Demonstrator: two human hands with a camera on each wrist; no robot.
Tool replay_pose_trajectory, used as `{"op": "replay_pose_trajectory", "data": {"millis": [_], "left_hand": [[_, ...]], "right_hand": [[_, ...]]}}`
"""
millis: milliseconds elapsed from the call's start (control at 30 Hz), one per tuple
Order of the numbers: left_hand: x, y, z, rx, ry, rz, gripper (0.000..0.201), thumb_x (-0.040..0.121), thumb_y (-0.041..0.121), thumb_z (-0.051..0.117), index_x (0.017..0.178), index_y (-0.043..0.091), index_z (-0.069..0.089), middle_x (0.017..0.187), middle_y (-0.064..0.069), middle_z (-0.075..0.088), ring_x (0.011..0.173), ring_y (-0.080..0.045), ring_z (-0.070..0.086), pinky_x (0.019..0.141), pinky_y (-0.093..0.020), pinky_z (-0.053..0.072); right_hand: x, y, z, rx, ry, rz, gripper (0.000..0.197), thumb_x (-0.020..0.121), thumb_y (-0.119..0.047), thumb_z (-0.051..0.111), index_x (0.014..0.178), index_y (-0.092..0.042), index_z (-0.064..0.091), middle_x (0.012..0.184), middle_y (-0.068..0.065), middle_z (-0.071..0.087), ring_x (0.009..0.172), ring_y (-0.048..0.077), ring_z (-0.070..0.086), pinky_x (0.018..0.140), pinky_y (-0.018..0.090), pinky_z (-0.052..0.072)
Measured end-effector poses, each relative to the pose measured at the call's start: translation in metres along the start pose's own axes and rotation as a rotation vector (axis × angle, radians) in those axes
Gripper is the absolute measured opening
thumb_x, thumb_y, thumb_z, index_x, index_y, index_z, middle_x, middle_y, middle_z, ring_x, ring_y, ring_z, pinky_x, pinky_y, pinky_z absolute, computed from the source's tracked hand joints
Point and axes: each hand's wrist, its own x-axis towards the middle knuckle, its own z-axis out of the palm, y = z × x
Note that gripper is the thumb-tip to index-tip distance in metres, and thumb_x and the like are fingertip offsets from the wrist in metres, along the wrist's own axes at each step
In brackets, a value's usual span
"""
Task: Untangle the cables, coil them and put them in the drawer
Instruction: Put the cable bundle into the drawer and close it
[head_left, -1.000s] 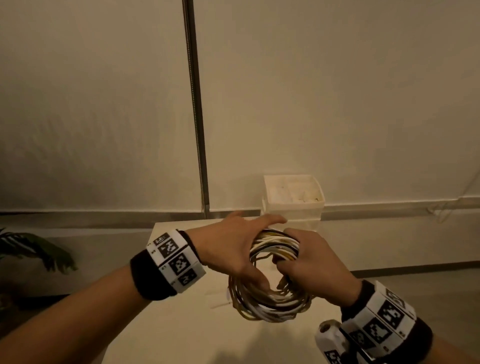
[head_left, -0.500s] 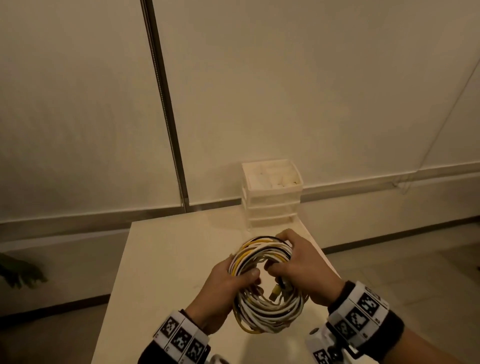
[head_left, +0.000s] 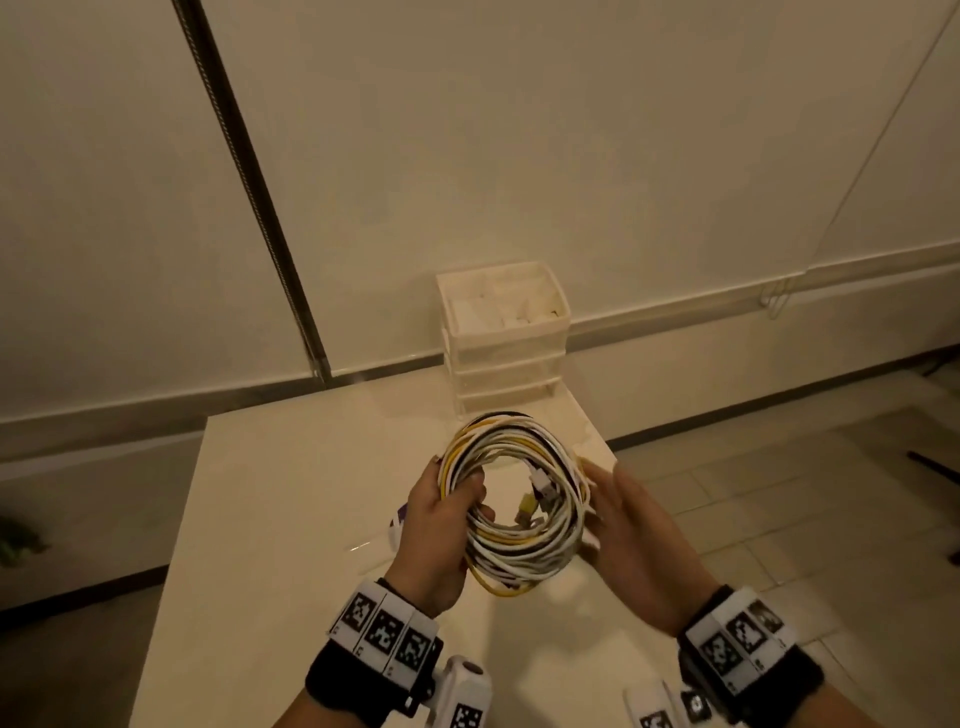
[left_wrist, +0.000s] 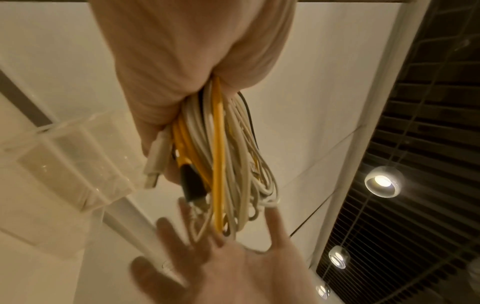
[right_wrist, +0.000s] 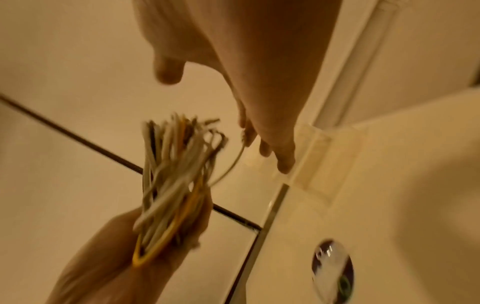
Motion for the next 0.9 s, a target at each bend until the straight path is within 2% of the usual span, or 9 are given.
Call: {"op": "replay_pose_trajectory", "data": {"millis": [67, 200, 300, 367, 433, 533, 633, 800, 900], "left_hand": [[0.009, -0.011, 0.018, -0.061, 0.039, -0.011, 0.012, 0.098, 0.002, 0.049, 0.105, 0.005, 0.057, 0.065, -0.004, 0.051, 0.051, -0.012, 0.051, 0.051, -0.025, 0.045], [0.026, -0.043, 0.067, -0.124, 0.216, -0.028, 0.011, 0.098, 0.004, 0.051, 0.101, 0.009, 0.06, 0.066, -0.005, 0.05, 0.054, -0.016, 0.048, 0.052, -0.028, 0.045], [0.04, -0.07, 0.092, -0.137, 0.38, -0.045, 0.017, 0.098, 0.003, 0.051, 0.098, 0.015, 0.063, 0.067, -0.003, 0.051, 0.056, -0.013, 0.049, 0.057, -0.029, 0.045], [0.051, -0.086, 0.101, -0.145, 0.464, -0.073, 0.02, 0.098, 0.003, 0.05, 0.101, 0.017, 0.065, 0.069, -0.004, 0.052, 0.061, -0.014, 0.048, 0.062, -0.032, 0.045], [0.061, -0.101, 0.107, -0.125, 0.504, -0.09, 0.021, 0.098, 0.005, 0.051, 0.106, 0.018, 0.065, 0.074, -0.006, 0.054, 0.067, -0.017, 0.049, 0.066, -0.034, 0.046], [0.074, -0.114, 0.112, -0.117, 0.459, -0.148, 0.021, 0.098, 0.011, 0.053, 0.113, 0.021, 0.065, 0.083, -0.009, 0.058, 0.076, -0.022, 0.054, 0.072, -0.037, 0.049], [0.094, -0.117, 0.105, -0.074, 0.323, -0.208, 0.029, 0.094, 0.028, 0.059, 0.122, 0.019, 0.062, 0.093, -0.009, 0.065, 0.087, -0.025, 0.063, 0.076, -0.04, 0.055], [0.151, -0.1, 0.091, -0.049, 0.172, -0.302, 0.045, 0.089, 0.045, 0.062, 0.124, 0.017, 0.059, 0.113, -0.03, 0.066, 0.098, -0.048, 0.067, 0.08, -0.069, 0.051], [0.201, -0.096, 0.086, -0.004, 0.264, -0.349, 0.046, 0.094, 0.047, 0.055, 0.121, 0.01, 0.058, 0.105, -0.026, 0.07, 0.089, -0.044, 0.07, 0.067, -0.052, 0.06]], "right_hand": [[0.005, 0.014, -0.015, 0.247, 0.057, 0.119, 0.066, 0.08, -0.058, 0.059, 0.127, -0.011, 0.061, 0.136, 0.017, 0.056, 0.119, 0.033, 0.054, 0.106, 0.052, 0.038], [0.023, 0.005, -0.043, 0.512, -0.083, 0.223, 0.074, 0.07, -0.04, 0.08, 0.131, -0.007, 0.057, 0.139, 0.02, 0.053, 0.13, 0.042, 0.047, 0.11, 0.057, 0.033], [0.045, -0.011, -0.06, 0.406, -0.066, 0.214, 0.06, 0.08, -0.038, 0.074, 0.133, -0.015, 0.056, 0.143, 0.02, 0.048, 0.133, 0.042, 0.042, 0.109, 0.061, 0.033], [0.061, -0.014, -0.075, 0.291, 0.0, 0.19, 0.05, 0.087, -0.037, 0.062, 0.132, -0.017, 0.057, 0.138, 0.02, 0.053, 0.128, 0.04, 0.049, 0.106, 0.061, 0.037], [0.075, -0.015, -0.087, 0.099, 0.052, 0.131, 0.045, 0.086, -0.033, 0.063, 0.128, -0.016, 0.059, 0.127, 0.018, 0.062, 0.118, 0.036, 0.059, 0.103, 0.057, 0.043], [0.098, -0.015, -0.099, -0.144, 0.103, 0.092, 0.036, 0.089, -0.034, 0.062, 0.121, -0.017, 0.061, 0.113, 0.013, 0.07, 0.105, 0.03, 0.067, 0.095, 0.05, 0.053], [0.131, -0.021, -0.113, -0.133, 0.119, 0.157, 0.035, 0.095, -0.033, 0.052, 0.121, -0.012, 0.062, 0.116, 0.018, 0.068, 0.099, 0.034, 0.065, 0.09, 0.049, 0.054], [0.209, -0.029, -0.127, -0.015, -0.054, 0.307, 0.058, 0.091, -0.057, 0.046, 0.125, -0.012, 0.062, 0.129, 0.025, 0.059, 0.12, 0.043, 0.056, 0.101, 0.063, 0.041], [0.256, -0.032, -0.122, -0.045, -0.003, 0.355, 0.061, 0.093, -0.06, 0.042, 0.124, -0.013, 0.063, 0.125, 0.023, 0.062, 0.115, 0.042, 0.06, 0.094, 0.063, 0.047]]}}
